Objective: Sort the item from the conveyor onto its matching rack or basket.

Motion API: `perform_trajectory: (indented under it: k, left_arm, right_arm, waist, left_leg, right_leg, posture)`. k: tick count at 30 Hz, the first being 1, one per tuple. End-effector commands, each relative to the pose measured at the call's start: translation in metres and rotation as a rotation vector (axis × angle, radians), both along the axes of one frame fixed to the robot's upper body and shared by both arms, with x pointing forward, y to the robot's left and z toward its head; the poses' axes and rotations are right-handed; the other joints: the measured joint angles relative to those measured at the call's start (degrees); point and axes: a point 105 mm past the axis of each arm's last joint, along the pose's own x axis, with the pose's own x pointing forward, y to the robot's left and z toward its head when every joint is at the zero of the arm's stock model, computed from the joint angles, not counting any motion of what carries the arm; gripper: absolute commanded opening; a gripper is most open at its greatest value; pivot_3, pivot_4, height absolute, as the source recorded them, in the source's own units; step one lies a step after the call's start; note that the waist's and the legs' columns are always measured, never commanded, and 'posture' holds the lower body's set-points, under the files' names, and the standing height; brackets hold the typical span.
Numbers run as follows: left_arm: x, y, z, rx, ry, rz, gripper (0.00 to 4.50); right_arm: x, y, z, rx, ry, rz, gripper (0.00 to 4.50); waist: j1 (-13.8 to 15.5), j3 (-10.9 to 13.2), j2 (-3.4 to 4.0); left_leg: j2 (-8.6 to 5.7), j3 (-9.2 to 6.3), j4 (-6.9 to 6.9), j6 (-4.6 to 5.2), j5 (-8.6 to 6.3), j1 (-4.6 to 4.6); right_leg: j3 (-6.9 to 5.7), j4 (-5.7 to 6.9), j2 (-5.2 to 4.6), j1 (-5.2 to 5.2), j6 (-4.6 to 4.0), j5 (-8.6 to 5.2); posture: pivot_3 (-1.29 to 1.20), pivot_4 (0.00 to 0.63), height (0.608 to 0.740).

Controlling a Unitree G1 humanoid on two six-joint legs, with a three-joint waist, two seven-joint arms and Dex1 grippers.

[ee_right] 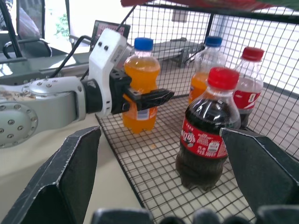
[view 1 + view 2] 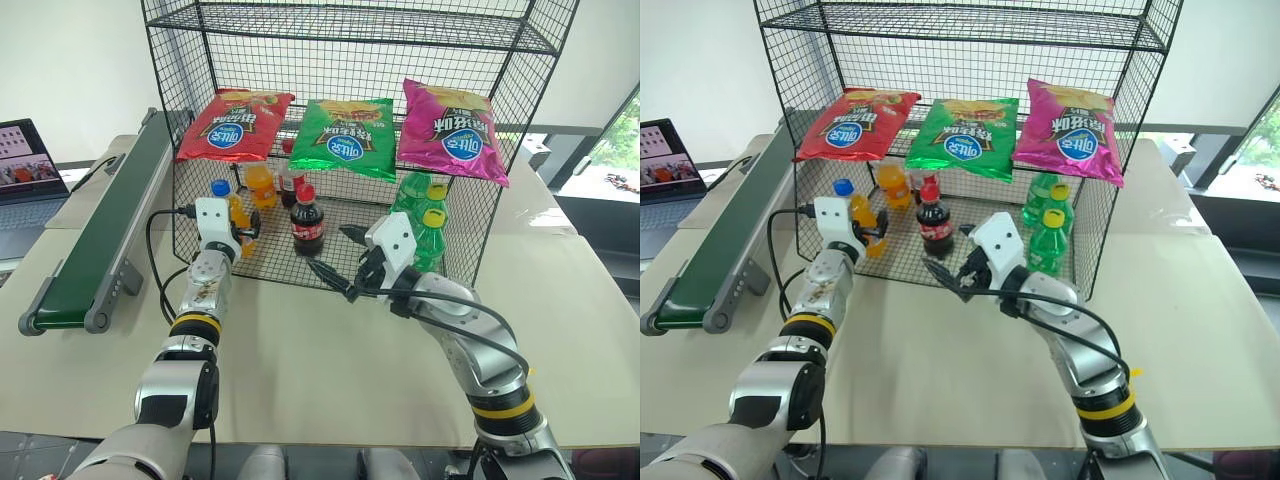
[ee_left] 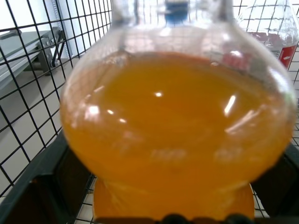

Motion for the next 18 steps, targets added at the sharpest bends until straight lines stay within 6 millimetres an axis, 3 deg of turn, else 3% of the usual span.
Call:
perform_trajectory:
  k: [1,12,18]
  left_arm:
    - [-0.006,0.002,0.015,0.003,-0.071,-0.032,4.46]
    - [-0.043,0.001,0.003,-0.007,-0.033,-0.035,4.46]
    - [-0.088,-0.005,-0.004,0.018,0.033,-0.111,4.46]
  right_arm:
    - [-0.002,0.005,0.015,0.043,-0.038,0.027,4.50]
    - [-0.002,0.017,0.019,0.071,-0.038,0.072,4.50]
    - [0.000,0.008,0.006,0.051,-0.018,0.043,4.50]
  waist:
    - [-0.1,0.0,0.01]
    - [0.0,0.0,0.03]
    - [-0.1,0.0,0.06]
  left_leg:
    - [0.00,0.00,0.00,0.00,0.00,0.00]
    - [0.01,-0.02,0.02,0.00,0.00,0.04]
    - [0.03,-0.03,0.02,0.00,0.00,0.06]
  right_leg:
    - [0.00,0.01,0.00,0.00,0.00,0.00]
    - [0.00,0.10,-0.01,0.01,-0.02,0.01]
    - [0.01,0.13,-0.01,0.02,-0.02,0.01]
  posture:
    - [0.00,0.150,0.738]
    - [0.00,0.150,0.738]
    - [0.00,0.150,0.738]
